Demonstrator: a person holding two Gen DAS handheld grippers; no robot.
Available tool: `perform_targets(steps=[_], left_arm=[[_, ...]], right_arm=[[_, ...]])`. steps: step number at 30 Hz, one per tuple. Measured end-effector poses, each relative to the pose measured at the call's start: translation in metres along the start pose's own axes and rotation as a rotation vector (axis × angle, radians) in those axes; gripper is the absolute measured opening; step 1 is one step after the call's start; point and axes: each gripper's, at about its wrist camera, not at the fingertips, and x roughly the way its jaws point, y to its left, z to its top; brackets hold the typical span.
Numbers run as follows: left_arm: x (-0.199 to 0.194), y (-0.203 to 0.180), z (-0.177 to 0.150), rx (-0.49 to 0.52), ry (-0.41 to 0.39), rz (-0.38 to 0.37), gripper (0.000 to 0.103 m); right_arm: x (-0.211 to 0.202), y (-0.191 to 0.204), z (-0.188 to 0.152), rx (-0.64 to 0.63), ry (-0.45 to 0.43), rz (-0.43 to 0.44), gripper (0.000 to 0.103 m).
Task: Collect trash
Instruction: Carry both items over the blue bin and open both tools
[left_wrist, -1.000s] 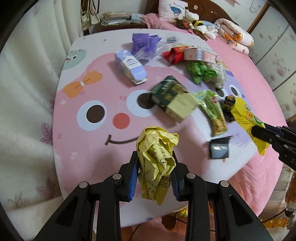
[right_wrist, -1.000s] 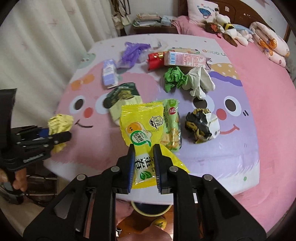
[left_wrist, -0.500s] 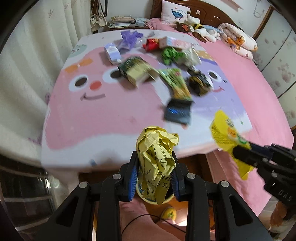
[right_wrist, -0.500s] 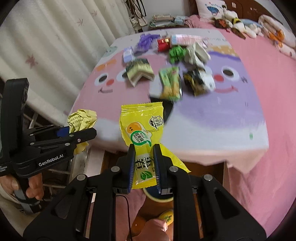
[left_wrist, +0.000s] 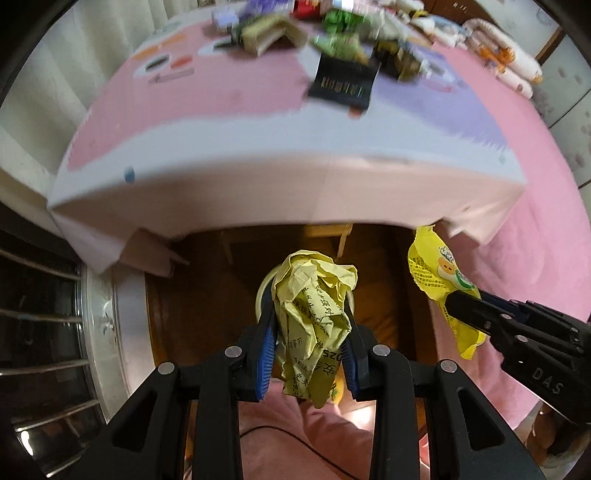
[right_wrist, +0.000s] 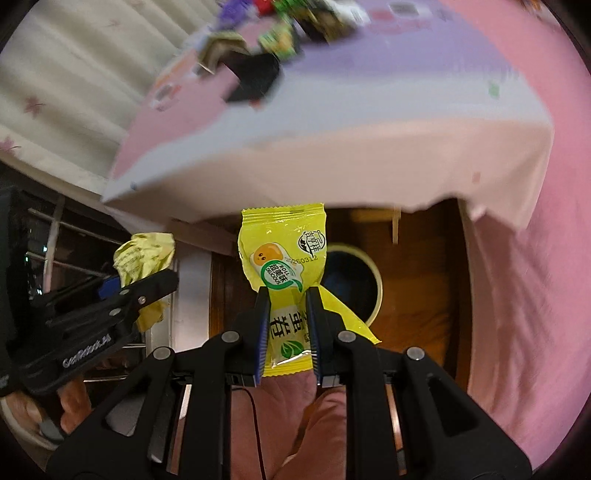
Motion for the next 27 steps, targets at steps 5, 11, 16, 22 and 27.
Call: perform_targets(steps=[5,11,16,22,27], left_arm=[[0.065,0.005,-0.022,-0.026,0.076,-0.001,0.031],[0.163,0.007,-0.042,-0.050,0.117,-0.016,0.031],[0.234,0.012,-0.052,-0.026,0.124,-0.005,0.034],[0.296,0.026,-0.049,-0.031,0.139,0.015,0.046],[0.313,0.041,-0.043,-0.036,0.138,-0.001,0.079]], right_arm=[[0.068,-0.028,-0.021,0.080,0.050,-0.018,0.016],[0.178,-0.067,-0.048,0.152,0.095,-0.056,0.016],[0.258,-0.094,-0.063,0.161,0.104,-0.098,0.016],[0.320,-0.114,-0.074,0.190,0.111,-0.116,0.020],[0.336,-0.123,-0.076,0.223,0.121,-0.096,0.046]])
